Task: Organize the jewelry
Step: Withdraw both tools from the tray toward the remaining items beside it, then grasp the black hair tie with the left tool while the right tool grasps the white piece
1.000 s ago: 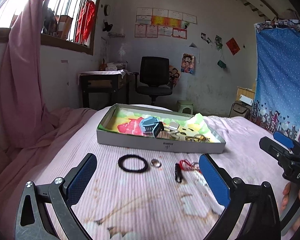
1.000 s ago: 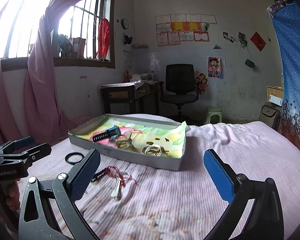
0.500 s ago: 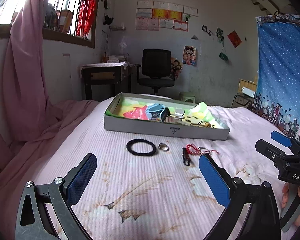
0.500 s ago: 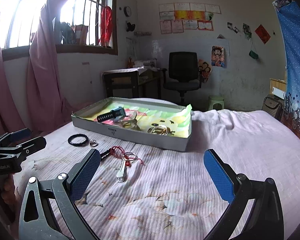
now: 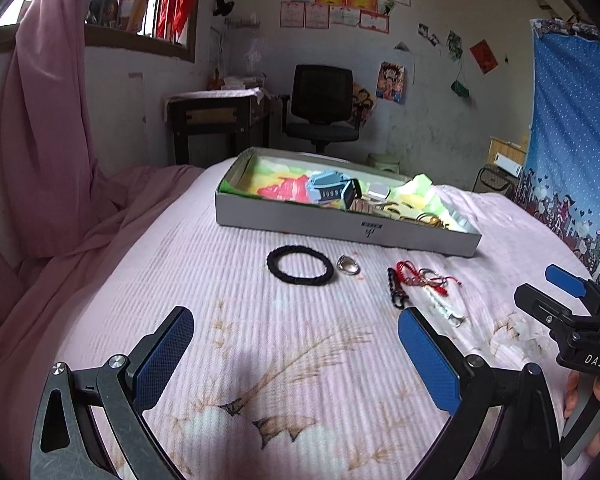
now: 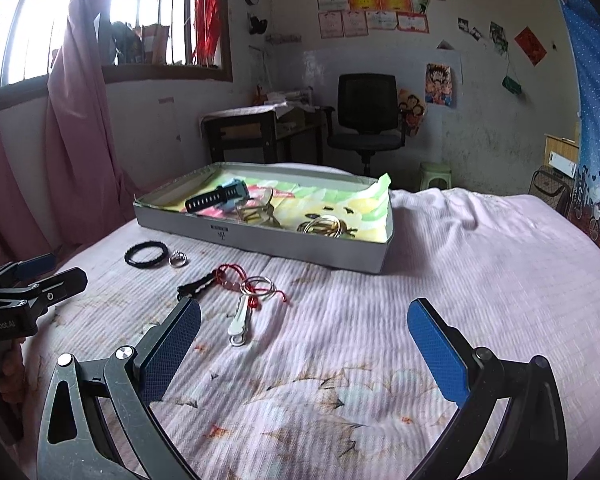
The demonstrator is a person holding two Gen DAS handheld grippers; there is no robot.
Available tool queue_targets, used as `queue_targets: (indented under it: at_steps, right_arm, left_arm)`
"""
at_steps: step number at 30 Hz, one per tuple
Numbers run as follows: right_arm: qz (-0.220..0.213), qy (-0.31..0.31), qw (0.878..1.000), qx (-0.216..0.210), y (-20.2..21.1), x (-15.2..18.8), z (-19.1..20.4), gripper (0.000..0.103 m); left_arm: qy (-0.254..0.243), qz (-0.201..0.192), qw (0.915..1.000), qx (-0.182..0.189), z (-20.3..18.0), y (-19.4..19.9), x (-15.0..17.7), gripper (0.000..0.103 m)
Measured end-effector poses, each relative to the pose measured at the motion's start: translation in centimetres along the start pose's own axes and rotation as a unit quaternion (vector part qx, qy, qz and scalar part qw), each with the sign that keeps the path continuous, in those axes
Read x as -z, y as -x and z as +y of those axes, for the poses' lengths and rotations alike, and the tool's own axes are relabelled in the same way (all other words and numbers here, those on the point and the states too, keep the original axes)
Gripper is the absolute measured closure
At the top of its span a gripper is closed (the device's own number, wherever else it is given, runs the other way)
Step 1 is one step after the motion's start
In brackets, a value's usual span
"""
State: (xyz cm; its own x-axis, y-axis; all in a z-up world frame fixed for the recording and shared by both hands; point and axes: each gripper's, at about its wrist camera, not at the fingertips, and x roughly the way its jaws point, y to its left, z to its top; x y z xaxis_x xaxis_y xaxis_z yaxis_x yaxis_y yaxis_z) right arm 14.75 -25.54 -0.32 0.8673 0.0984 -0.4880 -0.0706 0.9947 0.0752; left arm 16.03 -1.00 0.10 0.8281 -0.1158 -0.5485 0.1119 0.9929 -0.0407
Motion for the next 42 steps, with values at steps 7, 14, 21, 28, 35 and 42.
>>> queue_targets:
  at_steps: [7, 14, 21, 28, 35, 42]
  right_arm:
    - [0.035, 0.006, 0.999, -0.011, -1.7, 0.1, 0.6, 0.001]
    - [0.062, 0.009, 0.998, -0.029, -3.1, 0.1, 1.1, 0.005]
    - [0.089, 0.006, 0.995, -0.051, -4.8, -0.1, 1.7, 0.030]
    - [0.110, 0.018, 0.991, -0.076, -6.2, 0.2, 3.0, 0.056]
    - [0.127, 0.028, 0.987, -0.093, -6.9, 0.5, 3.8, 0.068]
    - [0.139, 0.025, 0.985, -0.094, -7.4, 0.9, 3.8, 0.075]
  left_arm:
    - [-0.015, 0.032, 0.9993, -0.011, 0.0, -1.6, -0.5, 0.000]
    - [-0.037, 0.056, 0.9976, -0.019, 0.0, -3.3, -1.0, 0.000]
    - [-0.044, 0.086, 0.9952, -0.013, 0.0, -5.3, -1.6, 0.000]
    - [-0.026, 0.101, 0.9946, -0.006, 0.6, -7.2, -2.6, 0.003]
    - [-0.024, 0.107, 0.9940, 0.003, 0.3, -8.7, -3.3, 0.018]
    - [-0.024, 0.109, 0.9936, 0.013, 0.2, -9.5, -3.2, 0.038]
